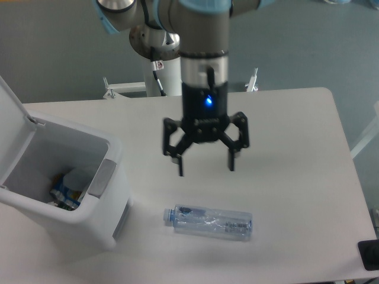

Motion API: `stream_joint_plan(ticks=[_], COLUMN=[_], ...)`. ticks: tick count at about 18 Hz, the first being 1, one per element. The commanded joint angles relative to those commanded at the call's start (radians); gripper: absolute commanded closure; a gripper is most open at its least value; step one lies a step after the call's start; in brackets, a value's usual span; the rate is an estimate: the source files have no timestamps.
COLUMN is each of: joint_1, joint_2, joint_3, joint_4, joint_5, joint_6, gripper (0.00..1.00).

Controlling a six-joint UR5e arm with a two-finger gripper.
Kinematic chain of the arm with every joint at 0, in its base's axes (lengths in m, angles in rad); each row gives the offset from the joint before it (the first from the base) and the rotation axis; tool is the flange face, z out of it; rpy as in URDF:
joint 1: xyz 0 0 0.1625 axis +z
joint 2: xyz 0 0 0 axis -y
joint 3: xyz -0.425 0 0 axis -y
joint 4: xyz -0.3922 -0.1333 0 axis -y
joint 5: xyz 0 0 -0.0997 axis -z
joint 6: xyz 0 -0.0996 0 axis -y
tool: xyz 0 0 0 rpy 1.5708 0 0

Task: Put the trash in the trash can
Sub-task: 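Move the gripper back and lower it over the water bottle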

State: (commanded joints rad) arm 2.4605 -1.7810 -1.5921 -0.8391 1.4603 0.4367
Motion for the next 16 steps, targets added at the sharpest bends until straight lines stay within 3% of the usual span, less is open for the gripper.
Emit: stream_joint_plan(ticks=[4,7,12,16], joint_1=[0.005,0.0,-0.002,-0.023], joint_2=[-0.069,-0.13,-0.161,-0.222], joint_3=[-0.04,-0.048,-0.062,-0.002], joint_4=[-0.005,0.0,-0.008,-0.009], joint_5=[0.038,0.124,0.126,0.124], joint_6=[0.42,0.638,0.838,0.924], gripper=[0.0,0.0,0.01,0.01])
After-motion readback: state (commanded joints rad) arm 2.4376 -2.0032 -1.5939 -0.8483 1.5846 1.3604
